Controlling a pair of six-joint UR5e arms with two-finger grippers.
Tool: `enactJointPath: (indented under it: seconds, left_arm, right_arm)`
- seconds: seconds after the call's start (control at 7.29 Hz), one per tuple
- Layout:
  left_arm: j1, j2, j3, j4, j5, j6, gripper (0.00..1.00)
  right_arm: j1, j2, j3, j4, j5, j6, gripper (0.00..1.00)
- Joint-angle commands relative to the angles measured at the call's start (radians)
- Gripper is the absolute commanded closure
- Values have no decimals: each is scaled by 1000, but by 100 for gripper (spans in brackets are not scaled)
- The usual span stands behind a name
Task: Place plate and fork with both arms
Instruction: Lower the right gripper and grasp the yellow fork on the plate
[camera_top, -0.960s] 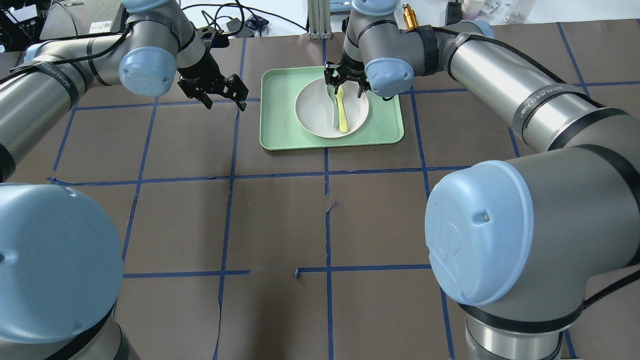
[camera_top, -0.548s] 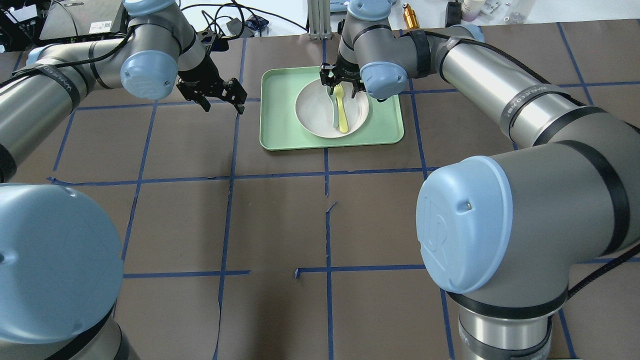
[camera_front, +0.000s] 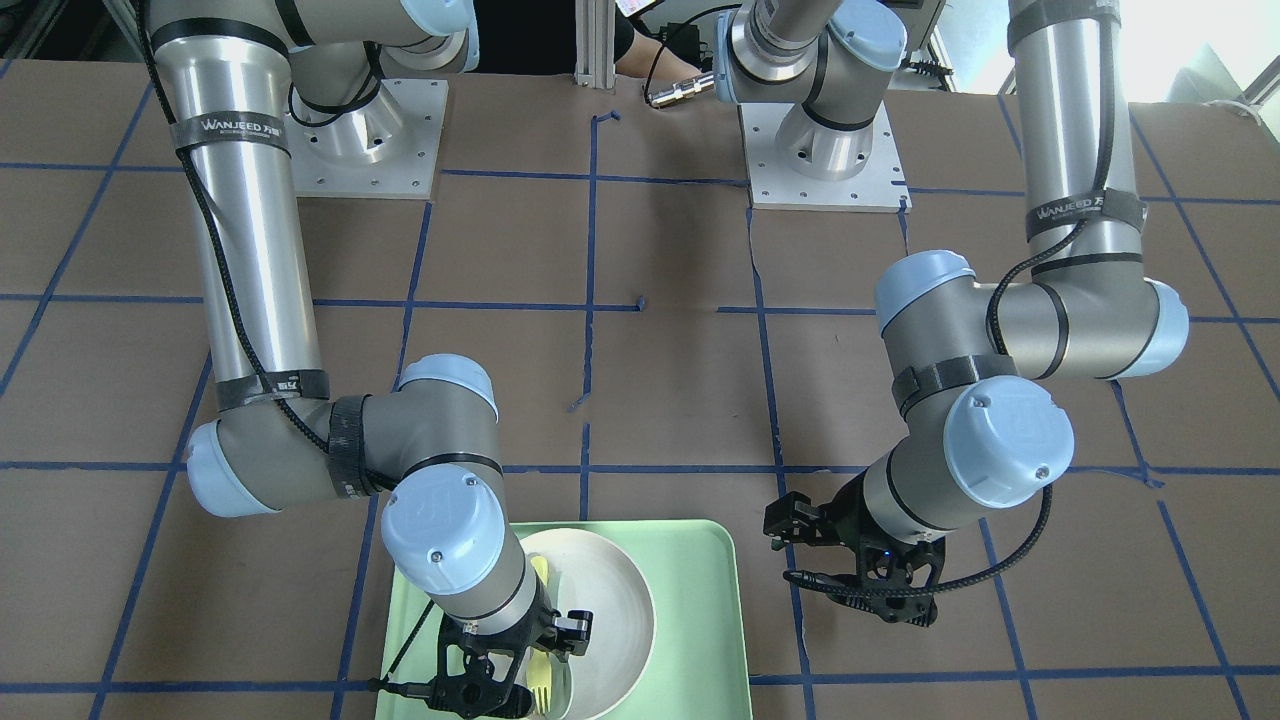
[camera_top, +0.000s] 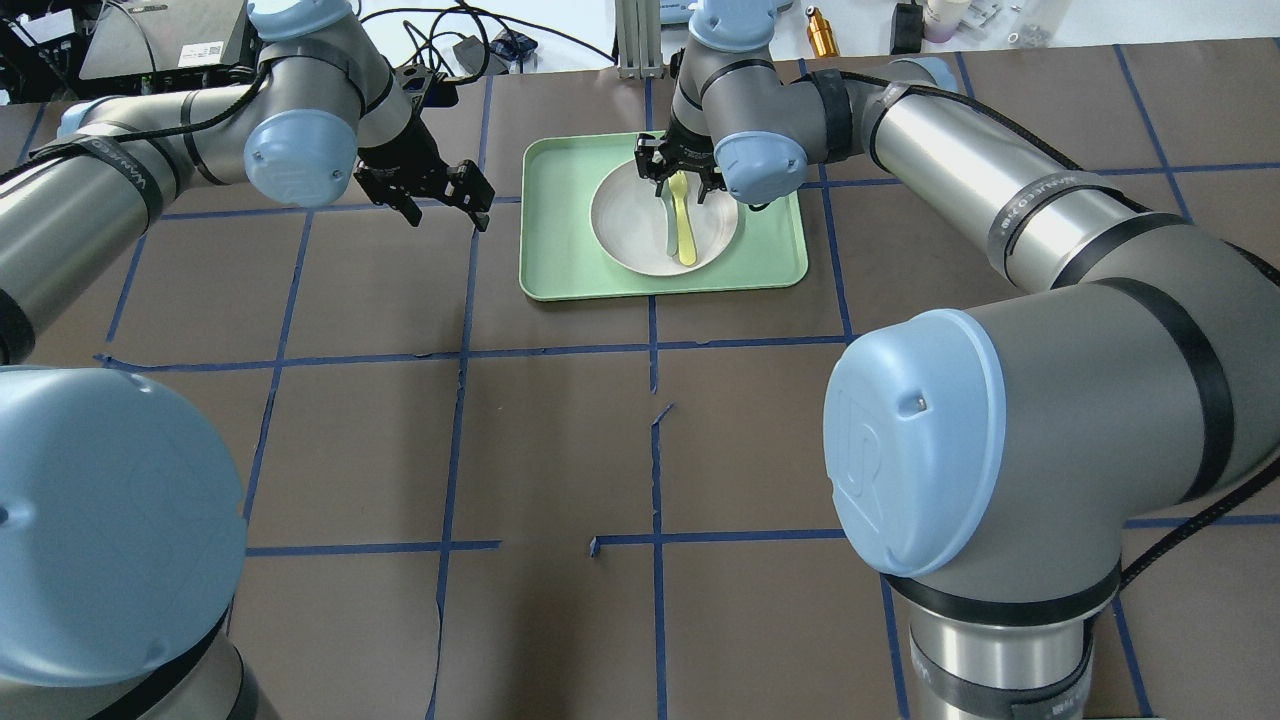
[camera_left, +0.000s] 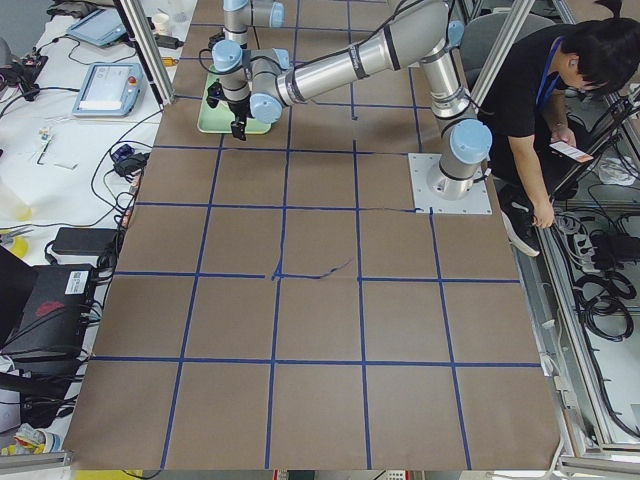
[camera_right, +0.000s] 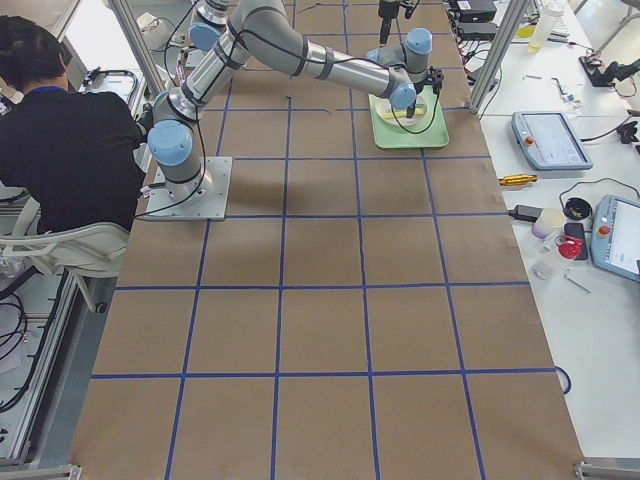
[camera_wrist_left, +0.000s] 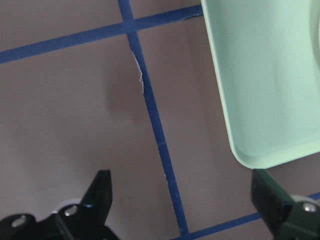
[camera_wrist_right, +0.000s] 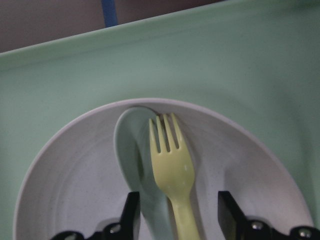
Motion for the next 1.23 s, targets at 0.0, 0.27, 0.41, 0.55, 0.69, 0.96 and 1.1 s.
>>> enactJointPath:
  seconds: [0.0,0.27,0.41,0.55,0.69,0.96,1.1]
  left_arm:
    - [4,0,-1,0,0,2,0]
    - [4,2,-1,0,2,2,0]
    - [4,2,-1,0,0,2,0]
    - [4,2,-1,1,2,2,0]
    - [4,2,-1,1,2,2,0]
    - [4,2,-1,1,0,2,0]
    - [4,0,-1,1,0,2,0]
  right_arm:
    - [0,5,0,-1,0,-12,45]
    - [0,-8,1,1,0,-27,43]
    - [0,-14,4,1,0,-29,42]
    - [0,-14,6,1,-1,-30,41]
    - [0,-12,6,1,-13,-30,41]
    - [0,-8,5,-1,-26,-30,45]
    - [0,-6,6,-1,-26,-30,45]
